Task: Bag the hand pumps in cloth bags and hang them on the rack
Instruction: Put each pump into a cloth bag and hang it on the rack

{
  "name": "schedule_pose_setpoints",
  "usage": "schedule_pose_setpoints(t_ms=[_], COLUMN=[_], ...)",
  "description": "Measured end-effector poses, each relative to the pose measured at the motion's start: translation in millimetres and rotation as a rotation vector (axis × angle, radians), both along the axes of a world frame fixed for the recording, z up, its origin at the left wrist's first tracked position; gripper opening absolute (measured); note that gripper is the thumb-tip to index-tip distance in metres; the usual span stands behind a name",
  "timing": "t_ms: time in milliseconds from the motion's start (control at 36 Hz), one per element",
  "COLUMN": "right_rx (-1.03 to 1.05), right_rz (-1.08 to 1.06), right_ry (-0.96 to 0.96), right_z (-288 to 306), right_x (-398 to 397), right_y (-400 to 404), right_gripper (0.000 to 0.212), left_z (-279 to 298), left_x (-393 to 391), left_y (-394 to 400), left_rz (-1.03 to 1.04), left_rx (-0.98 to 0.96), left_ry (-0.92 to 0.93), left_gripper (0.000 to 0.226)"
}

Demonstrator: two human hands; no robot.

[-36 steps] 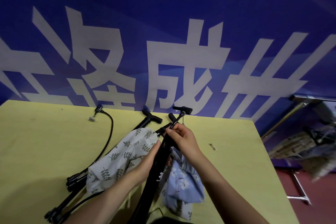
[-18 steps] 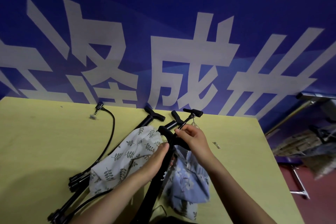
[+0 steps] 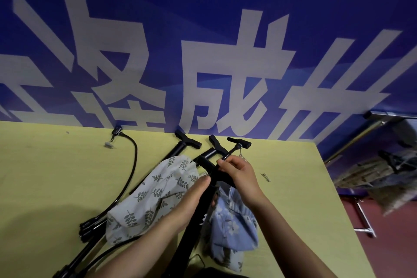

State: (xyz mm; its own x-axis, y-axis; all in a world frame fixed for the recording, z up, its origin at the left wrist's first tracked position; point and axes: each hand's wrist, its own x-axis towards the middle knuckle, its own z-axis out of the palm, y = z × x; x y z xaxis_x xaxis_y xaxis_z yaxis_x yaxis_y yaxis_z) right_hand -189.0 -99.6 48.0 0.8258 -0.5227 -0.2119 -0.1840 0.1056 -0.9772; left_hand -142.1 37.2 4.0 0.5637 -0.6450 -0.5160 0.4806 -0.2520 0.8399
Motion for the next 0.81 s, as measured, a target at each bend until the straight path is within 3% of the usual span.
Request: schedule_pose_setpoints(t_ms=[167, 250, 389, 528, 611, 694, 806], right_rx=[0.003, -0.003, 0.009, 0.02, 0.106, 0.253, 0.354], right_rz=[-0.018, -0.023, -0.059, -0.124, -0.153, -0.142, -0.008], right_ry=[-0.008, -0.01, 0.008, 0.045, 0.05, 0.052, 0.156], right_z=[-1.9, -2.1, -5.0, -8.6, -11.1, -18.4, -42.5], right_x=[-3.0, -3.8, -5.2, -6.0, -8.0, -14.0, -24.2], right_y=[-2.0, -1.7, -0.1, 3.9, 8.4, 13.1, 13.7], right_gripper=[0.028, 0.028, 0.027, 0.024, 0.023, 0.028, 0.026], left_z=[-15.0, -24.7, -6.7, -0.5, 2.8, 14.9, 43.3], left_x=[0.5, -0.2, -9.3, -10.9, -1.7, 19.4, 52.1], left_y=[-8.2, -7.2, -11.0, -7.7, 0.1, 9.7, 22.5], left_rz=[0.051, 0.069, 0.123, 0.112, 0.128, 0.224, 0.423], left_rx=[-0.064, -0.092, -0.113, -0.072, -0.076, -0.098, -0.272], left_ry=[0.051, 0.09, -0.01, -0.073, -0.065, -0.014, 0.042], left_gripper=[0.041, 0.062, 0.017, 0.02, 0.043, 0.05, 0.053])
